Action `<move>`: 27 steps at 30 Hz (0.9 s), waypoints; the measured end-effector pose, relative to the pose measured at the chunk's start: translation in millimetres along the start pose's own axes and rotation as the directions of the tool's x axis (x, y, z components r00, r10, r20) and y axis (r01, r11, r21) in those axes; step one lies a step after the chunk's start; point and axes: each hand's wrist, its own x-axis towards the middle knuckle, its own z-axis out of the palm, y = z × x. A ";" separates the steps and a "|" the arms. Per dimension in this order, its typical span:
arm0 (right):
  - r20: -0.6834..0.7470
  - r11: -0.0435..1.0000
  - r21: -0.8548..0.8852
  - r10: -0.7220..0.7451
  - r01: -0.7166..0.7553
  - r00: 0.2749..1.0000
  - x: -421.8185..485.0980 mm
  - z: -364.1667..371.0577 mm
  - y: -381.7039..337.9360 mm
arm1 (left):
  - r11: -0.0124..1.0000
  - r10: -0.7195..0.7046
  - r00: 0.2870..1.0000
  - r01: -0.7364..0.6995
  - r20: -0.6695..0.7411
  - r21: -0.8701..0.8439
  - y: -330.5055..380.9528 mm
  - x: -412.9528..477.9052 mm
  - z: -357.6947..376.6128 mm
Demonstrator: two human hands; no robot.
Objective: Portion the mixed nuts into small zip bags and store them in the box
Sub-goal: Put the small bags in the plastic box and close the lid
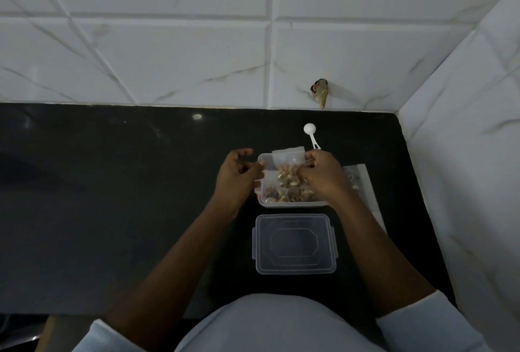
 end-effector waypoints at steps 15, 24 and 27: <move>0.355 0.756 -0.618 0.023 0.216 0.934 -2.6 19.8 21.0 | 0.967 -0.125 0.982 0.152 -0.141 0.204 -39.8 -16.0 -25.6; -0.324 0.989 -0.143 -0.002 -0.046 0.946 -61.7 -22.4 70.3 | 0.813 -0.304 0.939 0.342 -0.157 0.470 -83.7 -36.7 -16.4; -0.209 0.946 -0.214 0.199 -0.243 0.957 -73.1 -19.7 103.1 | 0.769 -0.325 0.936 0.345 -0.136 0.539 -92.8 -46.9 -8.6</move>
